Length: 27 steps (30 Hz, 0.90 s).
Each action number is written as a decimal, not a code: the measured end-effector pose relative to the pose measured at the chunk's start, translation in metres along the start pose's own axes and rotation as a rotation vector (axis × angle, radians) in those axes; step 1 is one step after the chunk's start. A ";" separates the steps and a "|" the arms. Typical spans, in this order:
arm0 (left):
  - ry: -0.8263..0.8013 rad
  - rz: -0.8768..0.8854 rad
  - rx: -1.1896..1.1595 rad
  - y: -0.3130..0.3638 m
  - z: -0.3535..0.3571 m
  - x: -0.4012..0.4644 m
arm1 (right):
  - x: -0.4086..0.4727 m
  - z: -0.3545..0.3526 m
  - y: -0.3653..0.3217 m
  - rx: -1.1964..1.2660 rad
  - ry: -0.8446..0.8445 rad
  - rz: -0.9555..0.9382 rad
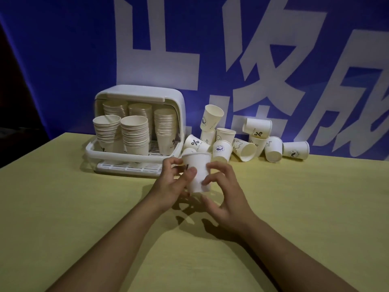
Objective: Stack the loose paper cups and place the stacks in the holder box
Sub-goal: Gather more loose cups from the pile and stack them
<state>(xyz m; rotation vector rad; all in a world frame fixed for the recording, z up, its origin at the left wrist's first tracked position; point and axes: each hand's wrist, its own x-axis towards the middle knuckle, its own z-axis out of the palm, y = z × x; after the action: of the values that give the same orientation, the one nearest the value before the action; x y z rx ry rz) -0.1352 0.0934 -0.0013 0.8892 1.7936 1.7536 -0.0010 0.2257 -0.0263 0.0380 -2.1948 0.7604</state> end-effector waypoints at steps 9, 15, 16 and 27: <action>0.213 0.077 0.199 -0.006 -0.014 0.009 | 0.024 -0.003 0.020 -0.204 0.035 0.196; 0.320 0.108 0.298 -0.006 -0.019 0.011 | 0.081 0.008 0.053 -0.785 -0.433 0.071; 0.331 0.113 0.314 -0.005 -0.020 0.011 | 0.087 0.012 0.057 -0.832 -0.479 0.051; 0.375 0.134 0.373 -0.002 -0.022 0.011 | 0.094 0.002 0.062 -0.575 -0.343 0.088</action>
<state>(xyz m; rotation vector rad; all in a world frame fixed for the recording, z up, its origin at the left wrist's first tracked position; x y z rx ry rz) -0.1591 0.0862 -0.0002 0.8807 2.4127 1.7895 -0.0835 0.2958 0.0068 -0.2349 -2.6821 0.1484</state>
